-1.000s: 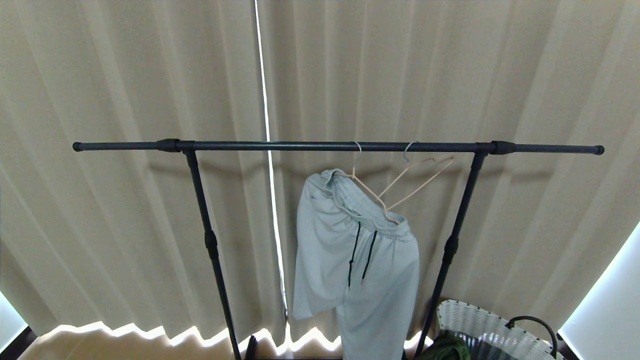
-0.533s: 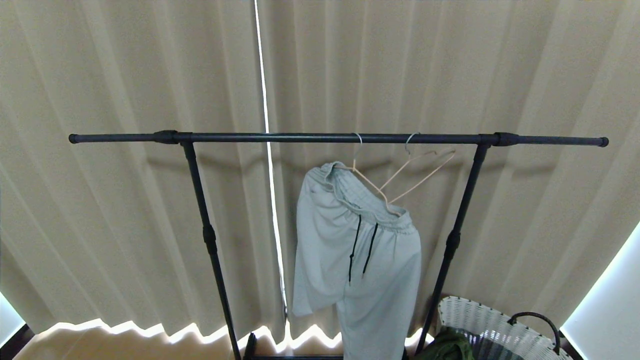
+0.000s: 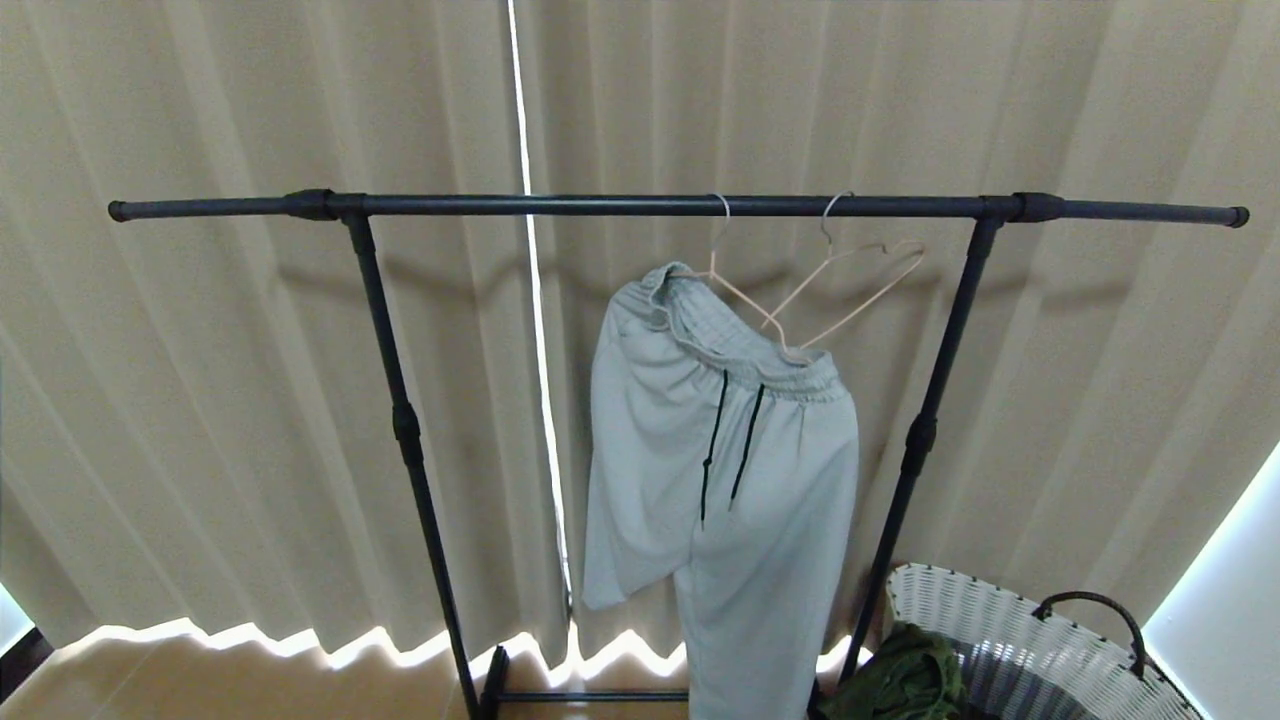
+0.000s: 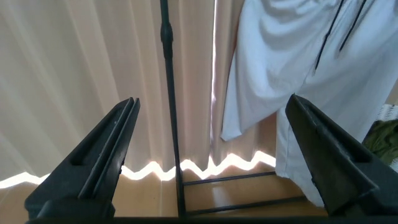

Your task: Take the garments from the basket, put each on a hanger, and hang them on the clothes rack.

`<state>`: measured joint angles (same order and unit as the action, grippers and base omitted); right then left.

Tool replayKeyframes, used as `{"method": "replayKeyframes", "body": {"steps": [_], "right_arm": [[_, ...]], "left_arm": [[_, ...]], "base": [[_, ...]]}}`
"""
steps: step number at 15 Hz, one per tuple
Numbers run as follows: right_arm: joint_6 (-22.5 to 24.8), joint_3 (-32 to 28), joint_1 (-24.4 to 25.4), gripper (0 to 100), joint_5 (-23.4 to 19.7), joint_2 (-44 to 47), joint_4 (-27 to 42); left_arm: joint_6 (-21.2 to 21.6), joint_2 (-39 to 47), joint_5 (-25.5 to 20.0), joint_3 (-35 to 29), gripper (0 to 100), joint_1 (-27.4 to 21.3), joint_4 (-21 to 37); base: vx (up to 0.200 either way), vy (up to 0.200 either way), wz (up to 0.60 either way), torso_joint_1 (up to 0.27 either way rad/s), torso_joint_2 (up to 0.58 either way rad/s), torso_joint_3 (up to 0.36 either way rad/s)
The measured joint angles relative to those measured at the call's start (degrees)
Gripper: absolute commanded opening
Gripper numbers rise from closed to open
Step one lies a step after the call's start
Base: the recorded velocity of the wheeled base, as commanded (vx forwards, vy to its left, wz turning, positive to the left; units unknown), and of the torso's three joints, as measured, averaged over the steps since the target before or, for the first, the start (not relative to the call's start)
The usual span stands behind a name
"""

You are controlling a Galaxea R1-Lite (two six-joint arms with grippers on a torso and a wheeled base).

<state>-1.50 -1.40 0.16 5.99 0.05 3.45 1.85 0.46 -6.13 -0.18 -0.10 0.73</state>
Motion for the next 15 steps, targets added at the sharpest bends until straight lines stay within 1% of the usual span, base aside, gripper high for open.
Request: {"method": "replayKeyframes", "body": {"steps": [8, 15], "right_arm": [[0.0, 0.0, 0.0, 100, 0.0, 0.0, 0.0], [-0.09, 0.0, 0.0, 100, -0.02, -0.02, 0.02]], "left_arm": [[-0.02, -0.02, 0.0, 0.0, 100, 0.02, -0.05], [0.0, 0.0, -0.02, 0.0, 100, 0.0, -0.02]], "base": [[0.0, 0.0, 0.0, -0.201, 0.48, 0.281], [0.0, 0.0, 0.0, -0.157, 0.46, 0.297]]}}
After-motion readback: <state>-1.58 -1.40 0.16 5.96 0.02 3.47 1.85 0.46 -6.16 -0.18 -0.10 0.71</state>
